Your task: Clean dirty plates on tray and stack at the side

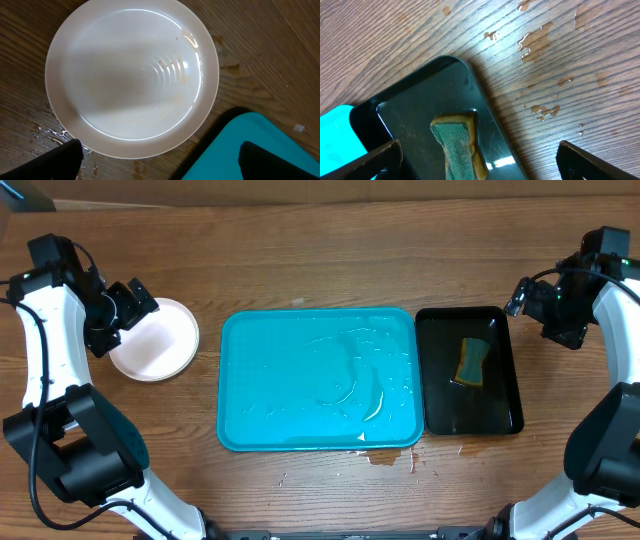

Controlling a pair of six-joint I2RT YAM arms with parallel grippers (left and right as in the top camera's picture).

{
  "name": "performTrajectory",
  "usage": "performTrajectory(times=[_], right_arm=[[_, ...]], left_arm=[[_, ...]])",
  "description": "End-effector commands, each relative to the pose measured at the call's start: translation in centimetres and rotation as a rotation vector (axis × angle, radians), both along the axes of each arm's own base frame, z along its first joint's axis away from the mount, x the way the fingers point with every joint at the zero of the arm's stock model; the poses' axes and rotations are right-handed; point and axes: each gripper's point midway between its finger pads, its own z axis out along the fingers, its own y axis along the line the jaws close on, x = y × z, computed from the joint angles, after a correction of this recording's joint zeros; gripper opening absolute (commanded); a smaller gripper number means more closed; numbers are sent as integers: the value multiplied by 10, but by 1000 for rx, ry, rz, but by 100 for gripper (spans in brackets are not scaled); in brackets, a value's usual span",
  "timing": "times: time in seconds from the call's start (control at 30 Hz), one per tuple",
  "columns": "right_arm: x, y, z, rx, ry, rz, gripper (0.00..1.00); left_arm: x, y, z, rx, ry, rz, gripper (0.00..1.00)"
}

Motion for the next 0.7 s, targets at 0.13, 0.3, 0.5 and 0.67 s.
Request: performTrajectory(times=[0.13, 0.3, 0.5, 0.67], right_arm=[[4, 0, 10, -9, -31, 3, 100], [4, 1, 9, -12, -29, 6, 100], [4, 15, 40, -32, -107, 41, 100], [-6, 44, 110, -70, -291, 107, 100]], left_arm=[[1, -2, -4, -7, 2, -25, 100], [1, -2, -4, -7, 2, -25, 100], [1, -2, -4, -7, 2, -25, 100], [1, -2, -4, -7, 2, -25, 100]])
